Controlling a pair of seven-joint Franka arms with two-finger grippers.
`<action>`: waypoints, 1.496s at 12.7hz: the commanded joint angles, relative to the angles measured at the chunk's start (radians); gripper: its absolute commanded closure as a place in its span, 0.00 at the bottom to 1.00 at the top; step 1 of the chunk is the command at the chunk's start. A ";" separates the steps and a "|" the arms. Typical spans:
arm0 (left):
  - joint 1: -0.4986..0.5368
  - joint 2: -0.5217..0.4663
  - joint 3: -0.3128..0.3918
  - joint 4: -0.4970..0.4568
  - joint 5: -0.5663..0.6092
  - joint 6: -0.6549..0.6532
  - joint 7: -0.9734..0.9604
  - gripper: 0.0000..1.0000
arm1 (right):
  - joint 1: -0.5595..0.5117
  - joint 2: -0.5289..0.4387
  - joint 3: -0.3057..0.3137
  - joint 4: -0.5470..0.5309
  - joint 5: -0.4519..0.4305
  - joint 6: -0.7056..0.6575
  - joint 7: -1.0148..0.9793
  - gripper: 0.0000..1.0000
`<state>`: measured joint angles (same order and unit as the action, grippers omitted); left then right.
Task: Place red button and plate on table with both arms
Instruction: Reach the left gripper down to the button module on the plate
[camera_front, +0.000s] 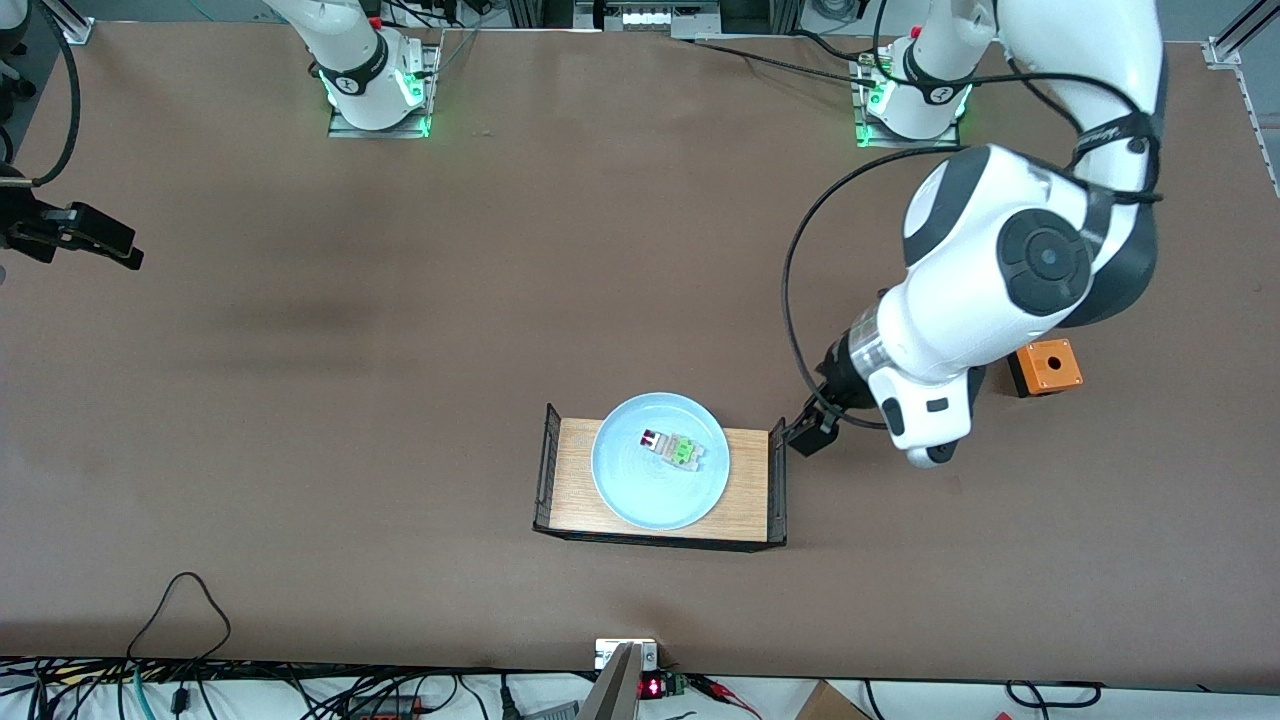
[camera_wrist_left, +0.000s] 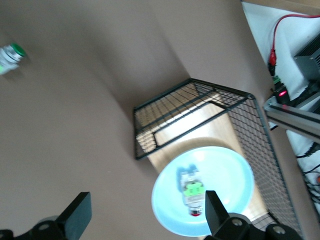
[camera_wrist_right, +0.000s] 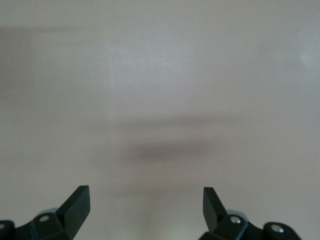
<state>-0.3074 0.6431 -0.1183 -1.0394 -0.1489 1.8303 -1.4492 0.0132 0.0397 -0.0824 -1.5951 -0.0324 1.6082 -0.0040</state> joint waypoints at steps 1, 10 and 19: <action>-0.042 0.075 0.016 0.078 -0.004 0.087 -0.120 0.00 | -0.015 -0.007 0.006 0.000 0.003 0.004 0.002 0.00; -0.262 0.233 0.183 0.079 -0.006 0.362 -0.319 0.00 | -0.015 -0.007 0.006 -0.002 0.003 0.002 0.002 0.00; -0.282 0.273 0.184 0.071 0.025 0.363 -0.303 0.00 | -0.016 -0.006 0.004 -0.003 0.003 0.002 0.002 0.00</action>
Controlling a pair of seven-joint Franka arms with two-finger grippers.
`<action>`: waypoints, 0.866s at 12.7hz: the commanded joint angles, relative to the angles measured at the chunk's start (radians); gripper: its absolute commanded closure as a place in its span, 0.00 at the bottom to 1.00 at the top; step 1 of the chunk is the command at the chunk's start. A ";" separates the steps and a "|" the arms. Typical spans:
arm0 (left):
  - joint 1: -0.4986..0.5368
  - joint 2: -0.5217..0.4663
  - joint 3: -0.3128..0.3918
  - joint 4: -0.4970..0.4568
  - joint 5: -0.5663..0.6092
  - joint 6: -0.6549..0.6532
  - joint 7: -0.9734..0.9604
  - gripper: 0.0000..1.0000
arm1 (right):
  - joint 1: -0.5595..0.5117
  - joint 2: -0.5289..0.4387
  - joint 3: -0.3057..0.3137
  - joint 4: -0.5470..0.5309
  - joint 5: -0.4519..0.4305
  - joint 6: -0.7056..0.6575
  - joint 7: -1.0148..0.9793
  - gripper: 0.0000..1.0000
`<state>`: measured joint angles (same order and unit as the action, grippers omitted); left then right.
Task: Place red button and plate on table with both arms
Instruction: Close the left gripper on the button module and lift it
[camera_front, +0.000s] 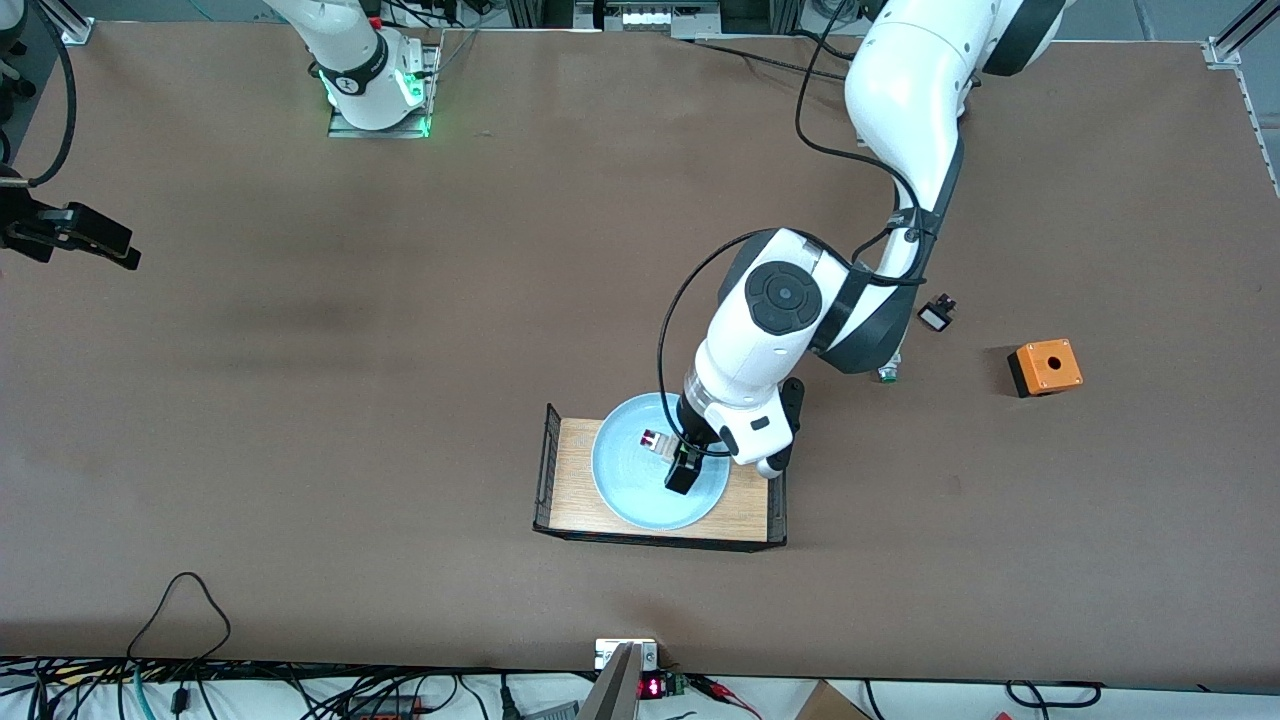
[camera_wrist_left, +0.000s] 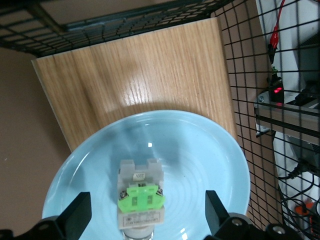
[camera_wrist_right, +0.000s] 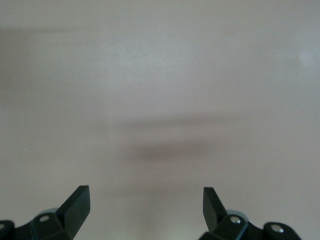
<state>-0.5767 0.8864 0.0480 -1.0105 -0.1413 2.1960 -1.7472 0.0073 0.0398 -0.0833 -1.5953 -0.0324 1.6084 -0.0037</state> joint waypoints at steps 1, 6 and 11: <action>-0.012 0.032 0.019 0.043 0.017 -0.002 -0.003 0.00 | -0.010 -0.006 0.005 -0.003 0.003 0.002 0.002 0.00; -0.019 0.032 0.019 0.044 0.015 -0.004 -0.006 0.41 | -0.010 -0.006 0.005 -0.003 0.003 0.002 0.002 0.00; -0.020 0.025 0.021 0.044 0.017 -0.015 -0.008 0.95 | -0.012 -0.006 0.004 -0.003 0.003 0.002 0.002 0.00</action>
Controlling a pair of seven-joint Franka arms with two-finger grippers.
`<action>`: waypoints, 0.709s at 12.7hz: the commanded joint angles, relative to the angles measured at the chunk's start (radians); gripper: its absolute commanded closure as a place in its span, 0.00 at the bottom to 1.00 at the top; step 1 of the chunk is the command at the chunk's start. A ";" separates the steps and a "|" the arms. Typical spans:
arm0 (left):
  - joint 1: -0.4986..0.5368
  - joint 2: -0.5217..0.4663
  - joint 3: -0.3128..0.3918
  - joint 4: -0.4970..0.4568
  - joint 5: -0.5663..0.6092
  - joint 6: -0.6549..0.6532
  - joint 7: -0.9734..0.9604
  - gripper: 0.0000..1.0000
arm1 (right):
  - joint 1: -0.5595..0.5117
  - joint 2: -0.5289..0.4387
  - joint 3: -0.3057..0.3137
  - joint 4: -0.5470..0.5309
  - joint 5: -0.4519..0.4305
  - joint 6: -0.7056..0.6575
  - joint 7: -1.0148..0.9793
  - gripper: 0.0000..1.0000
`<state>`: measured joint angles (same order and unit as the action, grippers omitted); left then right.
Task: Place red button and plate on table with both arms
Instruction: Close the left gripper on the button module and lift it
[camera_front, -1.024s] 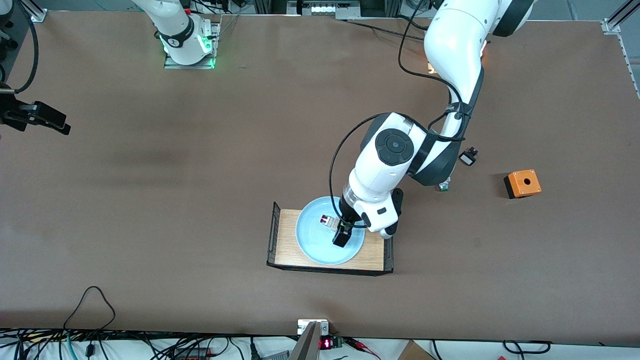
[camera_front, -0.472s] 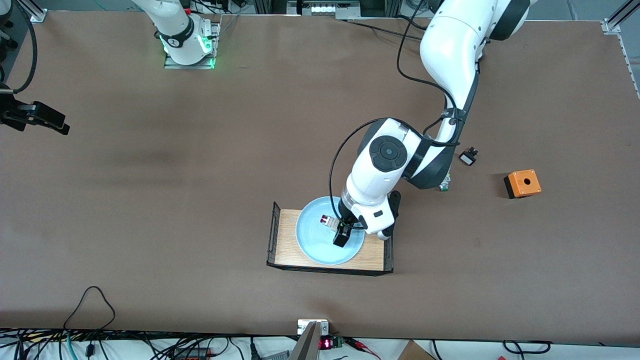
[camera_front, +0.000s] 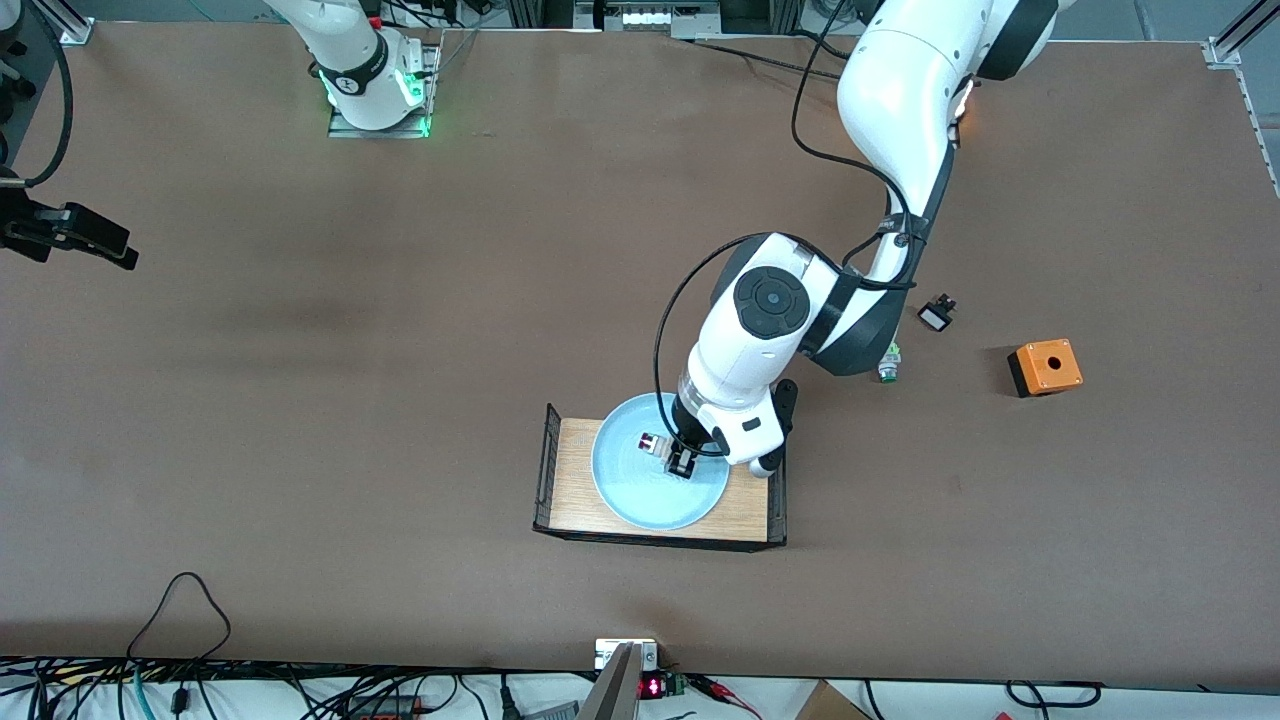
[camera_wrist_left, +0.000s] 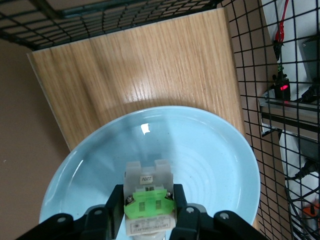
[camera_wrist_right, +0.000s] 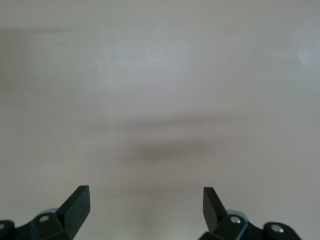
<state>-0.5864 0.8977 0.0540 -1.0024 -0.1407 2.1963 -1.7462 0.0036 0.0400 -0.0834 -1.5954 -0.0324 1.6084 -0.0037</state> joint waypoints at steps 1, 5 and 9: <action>-0.009 0.009 0.015 0.038 0.016 -0.018 -0.009 0.95 | -0.008 -0.006 0.004 -0.003 0.003 0.002 0.002 0.00; 0.007 -0.074 0.056 0.036 0.018 -0.127 0.003 0.95 | -0.008 -0.005 0.004 -0.002 0.003 0.004 0.002 0.00; 0.065 -0.199 0.073 0.031 -0.010 -0.266 0.192 0.95 | -0.007 -0.003 0.005 0.000 0.005 0.004 0.002 0.00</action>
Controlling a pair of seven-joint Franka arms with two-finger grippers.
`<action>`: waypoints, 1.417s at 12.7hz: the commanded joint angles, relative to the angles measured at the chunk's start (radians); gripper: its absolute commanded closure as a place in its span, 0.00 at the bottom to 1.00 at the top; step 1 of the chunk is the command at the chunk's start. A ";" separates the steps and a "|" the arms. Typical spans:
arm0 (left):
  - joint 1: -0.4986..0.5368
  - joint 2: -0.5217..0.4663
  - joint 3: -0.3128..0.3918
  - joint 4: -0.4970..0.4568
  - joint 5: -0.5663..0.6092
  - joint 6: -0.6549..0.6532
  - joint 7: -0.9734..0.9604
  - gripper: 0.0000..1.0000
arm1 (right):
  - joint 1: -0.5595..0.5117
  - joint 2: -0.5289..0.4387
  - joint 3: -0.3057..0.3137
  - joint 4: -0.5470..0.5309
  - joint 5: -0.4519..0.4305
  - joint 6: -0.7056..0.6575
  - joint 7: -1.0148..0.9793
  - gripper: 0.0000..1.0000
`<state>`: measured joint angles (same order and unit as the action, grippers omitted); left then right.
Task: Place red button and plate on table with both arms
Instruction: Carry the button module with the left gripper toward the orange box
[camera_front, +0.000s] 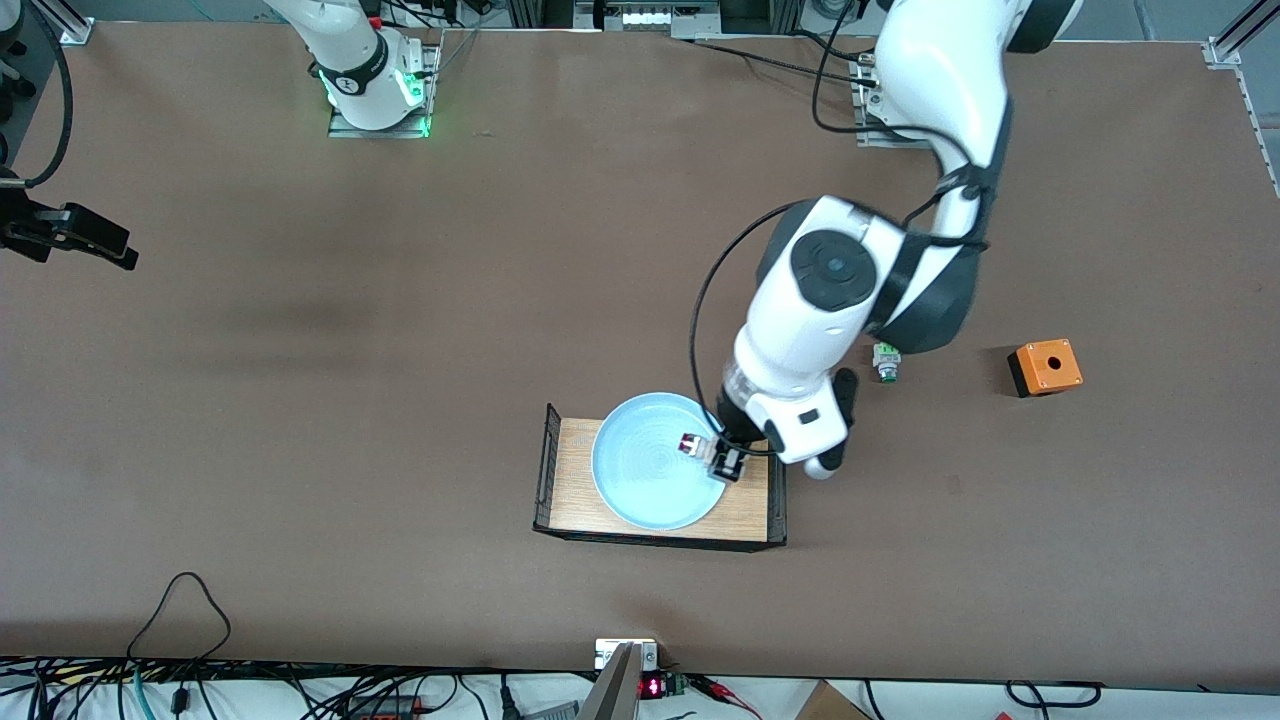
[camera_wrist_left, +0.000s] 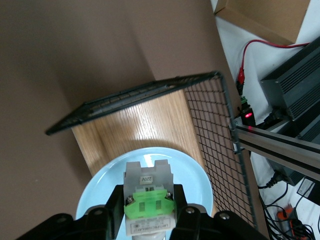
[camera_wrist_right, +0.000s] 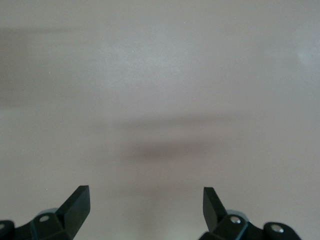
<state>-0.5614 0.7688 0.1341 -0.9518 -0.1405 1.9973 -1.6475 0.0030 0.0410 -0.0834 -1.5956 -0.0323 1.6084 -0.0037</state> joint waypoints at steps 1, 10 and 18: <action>0.061 -0.094 -0.007 -0.022 -0.034 -0.113 0.180 0.95 | -0.006 -0.004 0.005 0.002 0.005 0.013 0.002 0.00; 0.308 -0.125 0.004 -0.083 -0.188 -0.462 0.979 0.94 | 0.002 0.022 0.013 0.003 0.003 0.025 0.002 0.00; 0.437 -0.120 0.041 -0.404 -0.070 -0.222 1.484 0.94 | 0.193 0.054 0.014 0.002 0.074 0.019 0.287 0.00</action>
<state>-0.1189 0.6773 0.1696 -1.2391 -0.2571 1.6856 -0.2500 0.1218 0.0780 -0.0658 -1.5966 0.0367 1.6288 0.2224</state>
